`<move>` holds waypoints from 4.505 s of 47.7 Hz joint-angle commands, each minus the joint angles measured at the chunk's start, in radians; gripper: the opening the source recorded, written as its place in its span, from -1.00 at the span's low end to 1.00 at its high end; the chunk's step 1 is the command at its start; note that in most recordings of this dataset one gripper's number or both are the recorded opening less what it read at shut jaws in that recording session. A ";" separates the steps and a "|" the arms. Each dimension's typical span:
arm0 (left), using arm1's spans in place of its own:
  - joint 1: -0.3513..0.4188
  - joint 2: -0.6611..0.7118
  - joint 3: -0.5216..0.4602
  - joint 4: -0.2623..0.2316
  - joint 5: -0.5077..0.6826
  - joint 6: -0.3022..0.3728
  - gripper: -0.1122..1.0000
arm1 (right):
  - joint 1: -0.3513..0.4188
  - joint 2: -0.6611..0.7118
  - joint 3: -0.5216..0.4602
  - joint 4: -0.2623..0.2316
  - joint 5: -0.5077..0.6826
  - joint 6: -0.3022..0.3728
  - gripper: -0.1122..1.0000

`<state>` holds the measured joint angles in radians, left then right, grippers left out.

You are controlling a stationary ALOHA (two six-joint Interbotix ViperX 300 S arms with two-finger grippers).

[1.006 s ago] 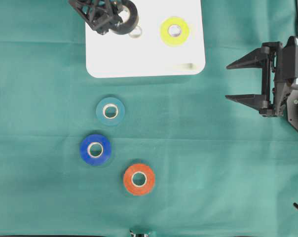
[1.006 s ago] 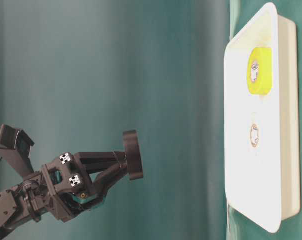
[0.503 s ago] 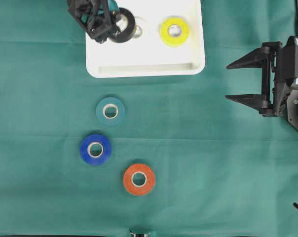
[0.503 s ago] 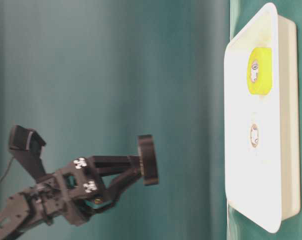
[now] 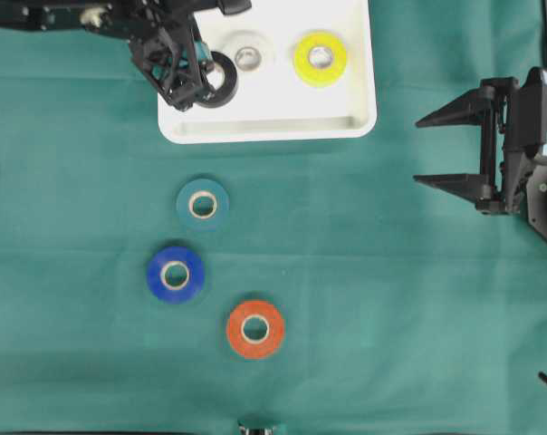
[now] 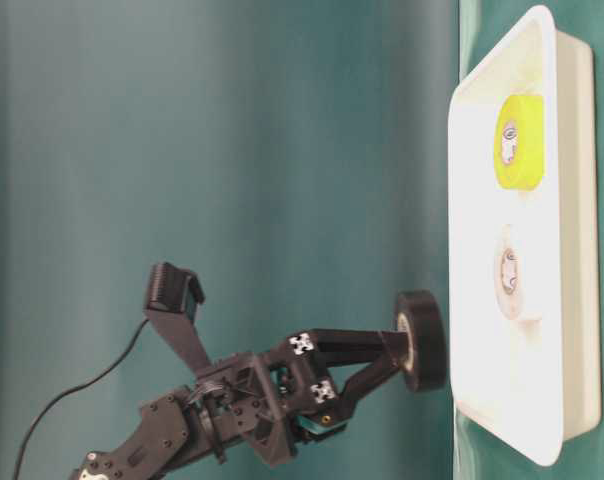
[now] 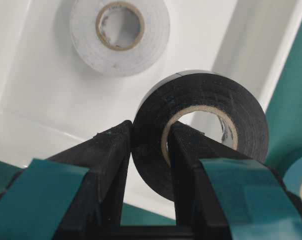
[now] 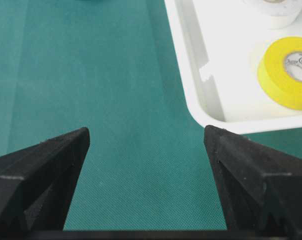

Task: Pick up the tape from a random location and place it into the white case.

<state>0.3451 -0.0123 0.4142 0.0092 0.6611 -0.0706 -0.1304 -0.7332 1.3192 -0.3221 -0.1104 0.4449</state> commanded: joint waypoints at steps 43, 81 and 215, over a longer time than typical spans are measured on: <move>0.009 0.071 0.083 -0.002 -0.184 0.000 -0.47 | 0.000 0.003 -0.023 -0.002 -0.005 -0.002 0.78; 0.011 0.109 0.086 -0.003 -0.202 0.021 -0.46 | 0.000 0.003 -0.023 -0.003 -0.005 -0.002 0.78; -0.370 -0.209 0.044 -0.006 -0.112 0.066 0.98 | 0.000 0.002 -0.049 -0.002 0.021 0.005 0.78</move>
<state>-0.0276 -0.1841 0.4617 0.0031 0.5568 -0.0061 -0.1304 -0.7332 1.2947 -0.3237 -0.0859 0.4479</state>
